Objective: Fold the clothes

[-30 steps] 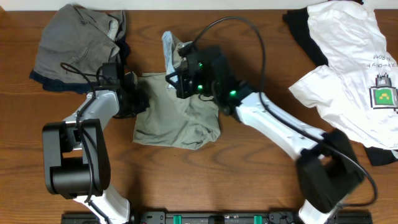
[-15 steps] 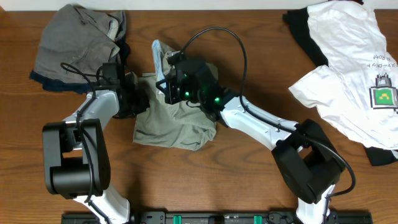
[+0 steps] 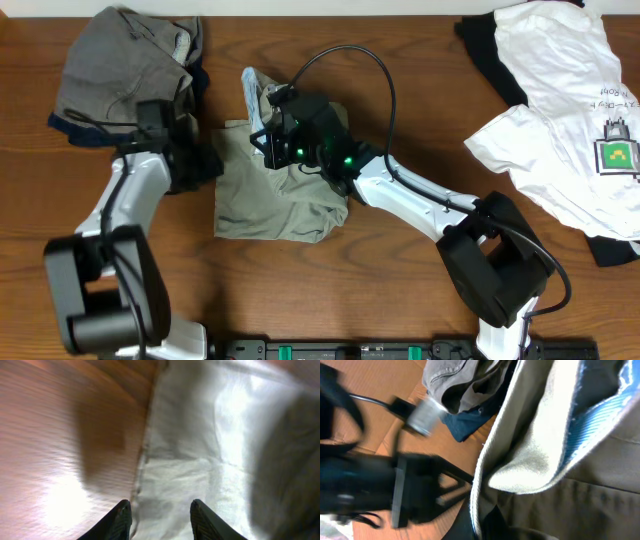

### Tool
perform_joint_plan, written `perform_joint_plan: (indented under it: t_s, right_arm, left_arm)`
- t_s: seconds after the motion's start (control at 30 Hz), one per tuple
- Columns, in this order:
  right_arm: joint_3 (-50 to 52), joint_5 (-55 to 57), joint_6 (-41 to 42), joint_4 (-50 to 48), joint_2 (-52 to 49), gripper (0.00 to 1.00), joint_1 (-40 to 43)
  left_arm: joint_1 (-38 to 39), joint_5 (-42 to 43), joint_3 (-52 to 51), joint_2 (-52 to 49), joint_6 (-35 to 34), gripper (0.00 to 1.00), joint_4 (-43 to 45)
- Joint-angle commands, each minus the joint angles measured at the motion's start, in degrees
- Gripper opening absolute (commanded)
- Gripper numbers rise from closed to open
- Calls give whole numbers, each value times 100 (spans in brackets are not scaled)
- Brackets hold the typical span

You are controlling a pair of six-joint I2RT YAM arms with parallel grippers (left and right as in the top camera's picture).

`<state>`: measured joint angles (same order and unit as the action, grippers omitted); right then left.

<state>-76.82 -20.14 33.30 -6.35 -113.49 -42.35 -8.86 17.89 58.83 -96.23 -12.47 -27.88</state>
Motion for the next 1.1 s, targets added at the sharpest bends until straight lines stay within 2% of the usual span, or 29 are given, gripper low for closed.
perform_joint_plan:
  t_s: [0.0,0.27,0.53,0.57,0.63,0.73,0.77,0.97,1.03,1.07]
  right_arm:
    - [-140,-129,55,63,-11,1,-92]
    - [-140,114,52,98,-11,1,-345]
    - [-140,684,61,-179,-199,10,-839]
    - [-140,684,66,-234,-245,19,-890]
    - [-140,678,101,-332,-328,46,-960]
    - [-142,673,98,-358,-363,72,-1003]
    - [-144,680,98,-365,-363,78,-1010]
    - [-216,614,92,-291,-337,93,-962]
    - [-297,616,20,-59,-238,99,-870]
    - [-382,614,-57,212,-144,99,-778]
  left_arm:
    - [-227,-321,-39,358,-188,41,-44]
    - [-804,-358,-39,861,-291,42,98]
    - [-844,-358,-42,859,-289,41,125]
    - [-844,-361,-42,859,-289,41,122]
    - [-844,-361,-42,859,-289,42,120]
    - [-844,-365,-42,857,-286,42,122]
    - [-844,-402,-42,857,-289,41,129]
    - [-848,-549,-42,857,-289,42,142]
    - [-848,-549,-42,857,-286,42,138]
    - [-848,-549,-42,857,-286,42,133]
